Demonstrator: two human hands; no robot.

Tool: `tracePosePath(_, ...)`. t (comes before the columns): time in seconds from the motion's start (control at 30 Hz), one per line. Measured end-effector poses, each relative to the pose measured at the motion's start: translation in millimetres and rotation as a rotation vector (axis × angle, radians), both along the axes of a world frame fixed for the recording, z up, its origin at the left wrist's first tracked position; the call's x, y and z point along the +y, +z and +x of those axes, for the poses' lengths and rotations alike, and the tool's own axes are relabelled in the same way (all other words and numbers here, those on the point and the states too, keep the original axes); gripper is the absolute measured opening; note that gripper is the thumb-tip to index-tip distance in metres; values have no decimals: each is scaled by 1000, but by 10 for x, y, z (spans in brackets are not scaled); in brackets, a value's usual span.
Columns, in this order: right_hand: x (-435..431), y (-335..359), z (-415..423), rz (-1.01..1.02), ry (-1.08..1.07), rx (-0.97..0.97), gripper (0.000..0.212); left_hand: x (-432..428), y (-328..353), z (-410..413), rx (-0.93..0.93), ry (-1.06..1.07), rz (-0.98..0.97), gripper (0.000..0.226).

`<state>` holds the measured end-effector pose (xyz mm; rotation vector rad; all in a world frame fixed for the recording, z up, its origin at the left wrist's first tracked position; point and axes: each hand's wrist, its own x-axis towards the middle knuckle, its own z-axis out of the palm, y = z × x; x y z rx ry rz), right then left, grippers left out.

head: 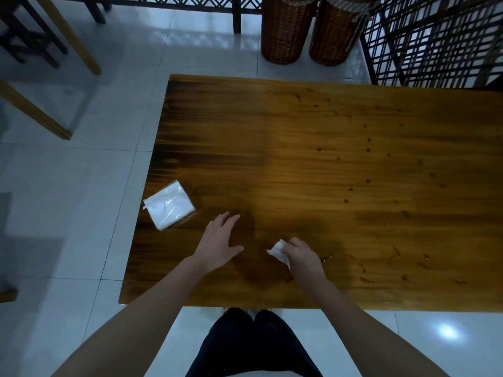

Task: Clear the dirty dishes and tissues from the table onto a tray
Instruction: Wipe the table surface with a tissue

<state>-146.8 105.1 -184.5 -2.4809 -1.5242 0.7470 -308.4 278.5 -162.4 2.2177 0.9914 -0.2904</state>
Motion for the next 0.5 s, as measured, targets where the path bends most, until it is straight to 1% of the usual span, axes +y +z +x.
tracePosePath(0.07, -83, -12, -52, -26, -13, 22, 35, -36, -23, 7, 1, -19, 3, 82)
tracePosePath(0.2, -224, -2, -117, -59, -4, 85, 51, -125, -68, 21, 26, -74, 11, 81)
tracePosePath(0.3, -315, 52, -160, -56, -4, 146, 57, -187, -96, 20, 39, -127, 18, 79)
tracePosePath(0.4, -386, 76, -174, -57, 34, 152, 53, -232, -117, 16, 47, -166, 16, 77)
tracePosePath(0.43, -414, 76, -189, -61, 47, 143, 47, -245, -118, 20, 50, -178, 12, 76)
tracePosePath(0.5, -468, 80, -248, -55, 0, 169, 32, -266, -116, 29, 54, -197, 9, 76)
